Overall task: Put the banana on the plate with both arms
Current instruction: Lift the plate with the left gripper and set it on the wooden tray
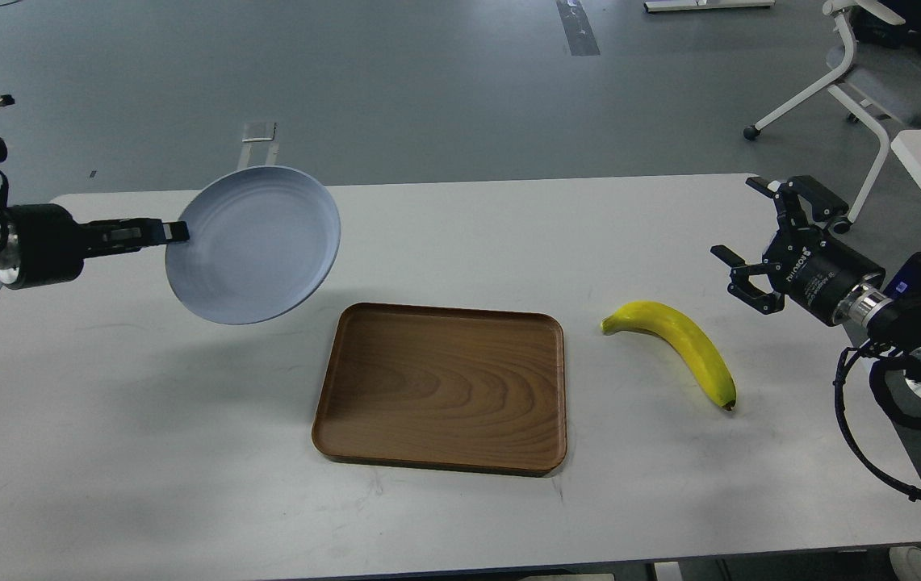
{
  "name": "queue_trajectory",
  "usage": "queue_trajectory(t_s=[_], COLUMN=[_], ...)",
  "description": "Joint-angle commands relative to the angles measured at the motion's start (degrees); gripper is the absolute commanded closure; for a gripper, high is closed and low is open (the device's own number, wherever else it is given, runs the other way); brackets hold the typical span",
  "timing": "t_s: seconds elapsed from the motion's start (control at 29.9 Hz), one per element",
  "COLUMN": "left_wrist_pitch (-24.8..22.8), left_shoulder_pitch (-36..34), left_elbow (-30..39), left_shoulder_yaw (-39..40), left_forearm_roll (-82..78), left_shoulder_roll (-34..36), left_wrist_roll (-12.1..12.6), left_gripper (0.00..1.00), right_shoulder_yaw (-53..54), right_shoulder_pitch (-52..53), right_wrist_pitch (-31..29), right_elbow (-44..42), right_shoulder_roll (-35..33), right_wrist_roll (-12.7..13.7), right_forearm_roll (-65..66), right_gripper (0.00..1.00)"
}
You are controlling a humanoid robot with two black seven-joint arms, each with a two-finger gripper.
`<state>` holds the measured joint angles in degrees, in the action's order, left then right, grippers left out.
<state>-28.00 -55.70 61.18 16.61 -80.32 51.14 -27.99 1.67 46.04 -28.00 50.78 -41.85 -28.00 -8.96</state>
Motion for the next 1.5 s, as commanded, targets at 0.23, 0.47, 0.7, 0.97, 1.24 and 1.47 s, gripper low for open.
queue_trajectory(t_s=[0.23,0.47,0.7,0.97,1.24,1.47], left_wrist_pitch=[0.0,0.0,0.0,2.16,2.78,2.78], left_shoulder_pitch=[-6.43,-7.84,-6.96,-6.88,-6.0,-5.29], left_elbow=[2.99,-5.36,-11.34,-20.83,-25.49,-25.5], left_shoulder_yaw=[-3.59,-11.77,-12.83,-15.38,-15.47,-15.47], left_forearm_roll=[-8.45,-10.2,-12.93,-12.76,-12.58,-12.58], left_shoulder_roll=[-15.88,-25.19,-31.36,-38.83,-42.0,-42.0], left_wrist_roll=[-0.01,-0.01,-0.01,-0.01,-0.01,-0.01], left_gripper=[1.0,1.0,1.0,1.0,1.0,1.0], right_shoulder_yaw=[0.09,0.88,1.06,1.06,1.06,1.06], right_shoulder_pitch=[0.36,0.45,0.54,0.19,0.1,0.1], right_wrist_pitch=[0.0,0.0,0.0,0.0,0.0,0.0], right_elbow=[-0.86,-1.3,-1.3,-1.48,-2.53,-2.62], right_shoulder_roll=[0.01,-0.08,-0.43,-0.69,-0.52,-0.17], right_wrist_roll=[0.0,0.0,0.0,0.0,0.0,0.0], right_forearm_roll=[0.0,0.0,0.0,0.0,0.0,0.0], right_gripper=[0.0,0.0,0.0,0.0,0.0,0.0])
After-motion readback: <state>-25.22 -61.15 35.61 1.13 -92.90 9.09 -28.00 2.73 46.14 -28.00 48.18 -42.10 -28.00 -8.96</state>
